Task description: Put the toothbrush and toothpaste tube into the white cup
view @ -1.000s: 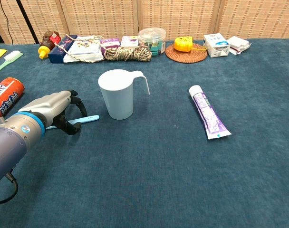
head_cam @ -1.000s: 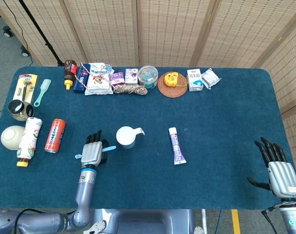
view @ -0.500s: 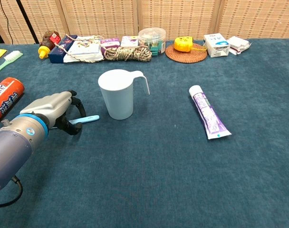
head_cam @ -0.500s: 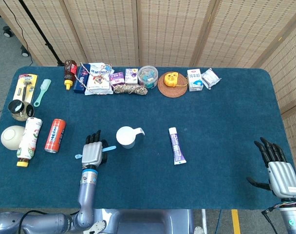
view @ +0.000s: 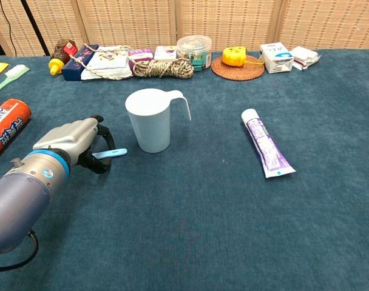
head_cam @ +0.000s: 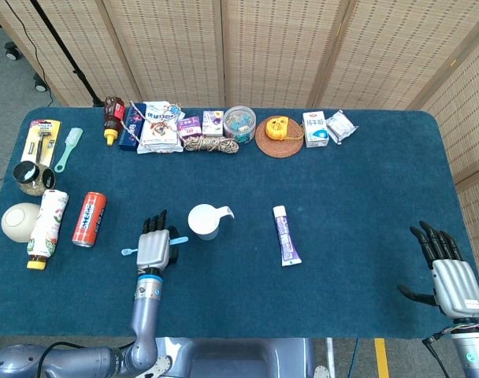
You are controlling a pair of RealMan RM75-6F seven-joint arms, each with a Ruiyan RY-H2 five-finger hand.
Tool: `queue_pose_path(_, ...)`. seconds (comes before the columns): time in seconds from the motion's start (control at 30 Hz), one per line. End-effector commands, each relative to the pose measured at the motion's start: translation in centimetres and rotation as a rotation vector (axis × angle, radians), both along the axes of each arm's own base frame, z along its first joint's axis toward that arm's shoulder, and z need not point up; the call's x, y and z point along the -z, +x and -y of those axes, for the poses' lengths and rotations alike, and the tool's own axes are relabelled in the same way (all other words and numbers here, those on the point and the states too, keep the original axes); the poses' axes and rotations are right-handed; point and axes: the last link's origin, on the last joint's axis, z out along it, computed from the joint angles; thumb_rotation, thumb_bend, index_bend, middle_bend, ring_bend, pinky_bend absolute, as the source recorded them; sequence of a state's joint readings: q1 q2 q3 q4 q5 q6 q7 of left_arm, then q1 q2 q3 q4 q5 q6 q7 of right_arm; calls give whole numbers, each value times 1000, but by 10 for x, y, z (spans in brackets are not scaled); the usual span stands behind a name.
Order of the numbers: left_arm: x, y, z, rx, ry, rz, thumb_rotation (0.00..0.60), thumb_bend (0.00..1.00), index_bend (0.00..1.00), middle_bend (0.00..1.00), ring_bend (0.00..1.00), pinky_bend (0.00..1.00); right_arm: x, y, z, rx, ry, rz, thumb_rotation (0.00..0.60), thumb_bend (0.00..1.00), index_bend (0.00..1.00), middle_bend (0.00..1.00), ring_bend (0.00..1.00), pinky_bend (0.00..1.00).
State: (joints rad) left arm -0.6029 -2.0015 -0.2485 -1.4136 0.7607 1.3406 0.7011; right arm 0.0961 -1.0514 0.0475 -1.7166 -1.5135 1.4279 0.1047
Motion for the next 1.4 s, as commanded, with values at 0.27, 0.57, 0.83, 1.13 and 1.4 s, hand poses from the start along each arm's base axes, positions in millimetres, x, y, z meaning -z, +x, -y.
queue_pose_path(0.27, 6, -1, 3, 12, -4, -26, 600, 457, 436, 0, 0, 0, 1, 0, 1, -2, 6, 6, 600, 0, 0, 0, 0, 0)
queue_pose_path(0.57, 11, -2, 3, 12, 21, -36, 600, 458, 459, 0, 0, 0, 2, 0, 2, -1, 13, 6, 600, 0, 0, 0, 0, 0)
queue_pose_path(0.83, 12, -3, 2, 14, 37, -39, 600, 470, 600, 0, 0, 0, 3, 1, 3, -3, 18, 10, 600, 0, 0, 0, 0, 0)
queue_pose_path(1.13, 12, -4, 3, 10, 46, -38, 600, 473, 628, 0, 0, 0, 4, 2, 3, -6, 22, 13, 600, 0, 0, 0, 0, 0)
queue_pose_path(1.4, 4, -5, 2, 11, 69, -21, 600, 473, 628, 0, 0, 0, 5, 2, 3, -8, 28, 11, 600, 0, 0, 0, 0, 0)
